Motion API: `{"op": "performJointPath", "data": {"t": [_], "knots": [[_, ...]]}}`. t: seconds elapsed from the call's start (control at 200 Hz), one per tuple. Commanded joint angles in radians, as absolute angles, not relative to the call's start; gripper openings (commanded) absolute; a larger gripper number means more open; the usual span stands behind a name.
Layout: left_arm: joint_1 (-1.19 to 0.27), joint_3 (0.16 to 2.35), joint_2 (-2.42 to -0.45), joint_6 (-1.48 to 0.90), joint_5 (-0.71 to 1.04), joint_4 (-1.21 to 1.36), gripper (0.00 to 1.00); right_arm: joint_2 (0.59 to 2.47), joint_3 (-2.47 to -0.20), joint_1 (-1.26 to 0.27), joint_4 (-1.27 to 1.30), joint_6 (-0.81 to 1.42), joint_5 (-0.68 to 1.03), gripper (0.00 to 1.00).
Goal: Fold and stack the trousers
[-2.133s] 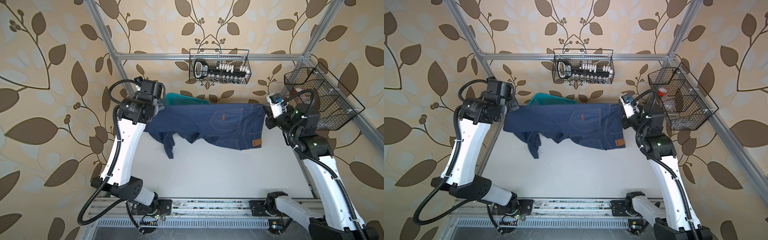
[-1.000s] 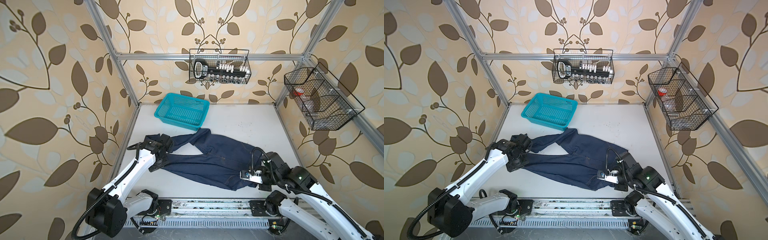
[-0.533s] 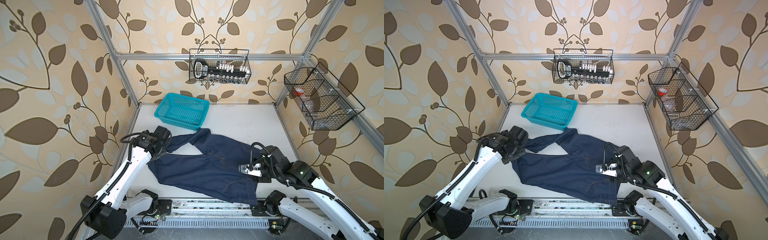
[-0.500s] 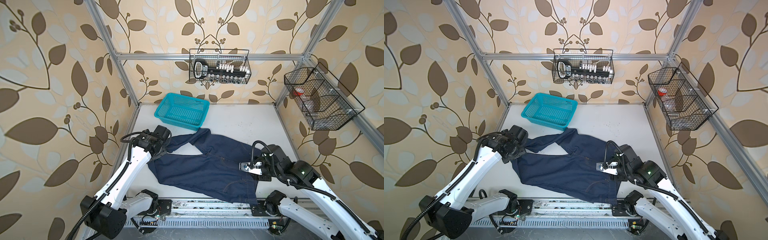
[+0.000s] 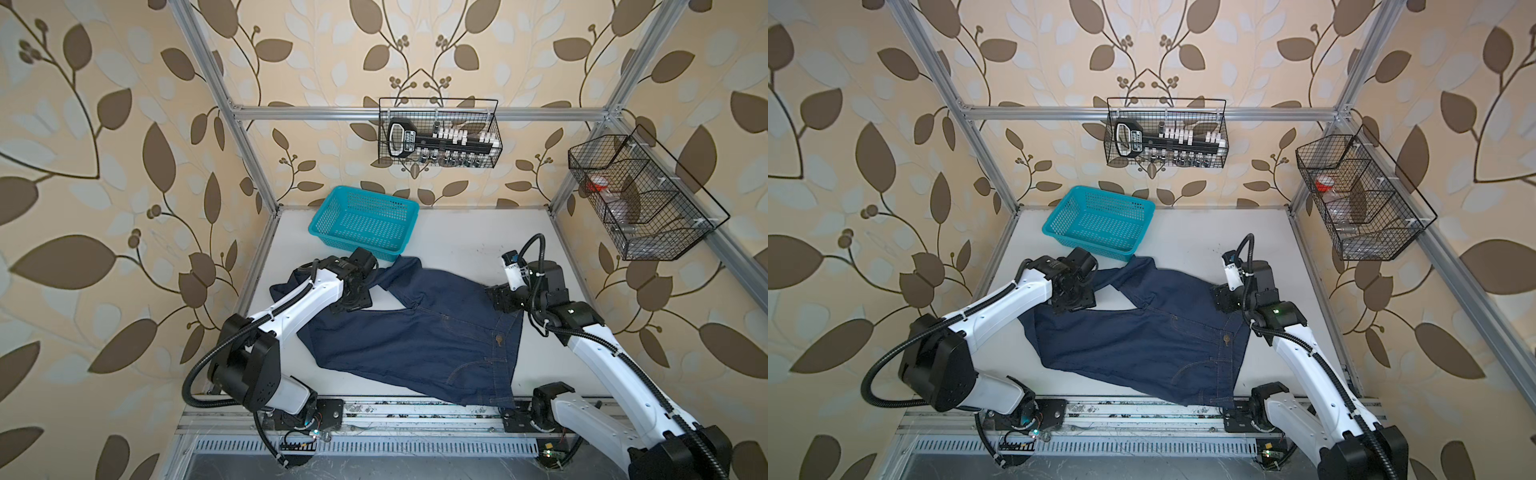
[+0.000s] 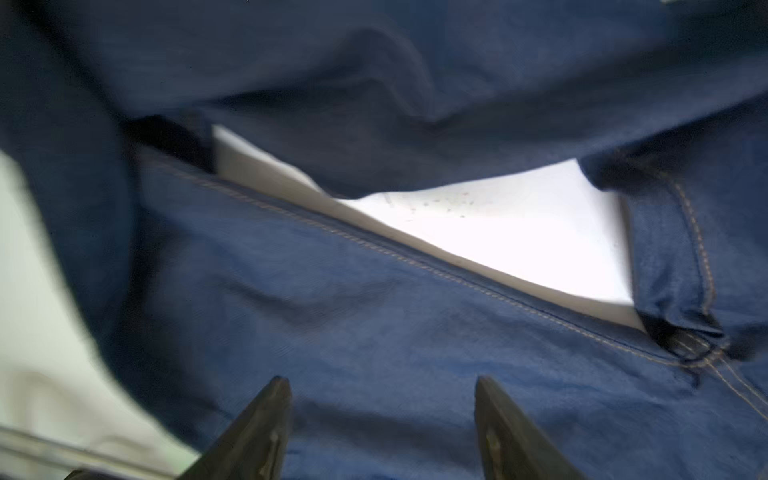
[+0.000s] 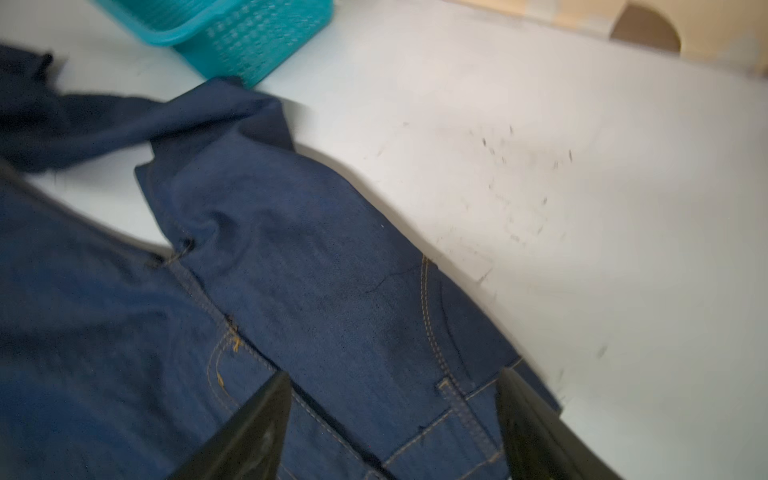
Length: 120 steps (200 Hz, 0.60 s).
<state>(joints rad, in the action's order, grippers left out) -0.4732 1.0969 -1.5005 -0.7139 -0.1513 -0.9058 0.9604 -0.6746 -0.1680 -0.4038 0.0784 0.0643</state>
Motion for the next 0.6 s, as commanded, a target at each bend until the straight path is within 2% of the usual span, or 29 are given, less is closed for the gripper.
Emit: {"op": "performJointPath", "data": {"t": [0.0, 0.195, 0.475, 0.595], "knots": [[-0.477, 1.068, -1.542, -0.696, -0.128, -0.843, 0.71, 0.979, -0.593, -0.123, -0.257, 0.456, 0.039, 0.77], [-0.477, 0.923, -1.516, -0.761, -0.103, -0.806, 0.71, 1.036, -0.537, -0.03, -0.298, 0.542, -0.04, 0.78], [-0.477, 0.77, -1.451, -0.807, -0.046, -0.79, 0.7, 1.159, -0.476, 0.09, -0.16, 0.527, 0.111, 0.75], [-0.477, 0.747, -1.402, -0.807, -0.027, -0.81, 0.7, 1.247, -0.485, 0.117, -0.085, 0.513, 0.19, 0.7]]}}
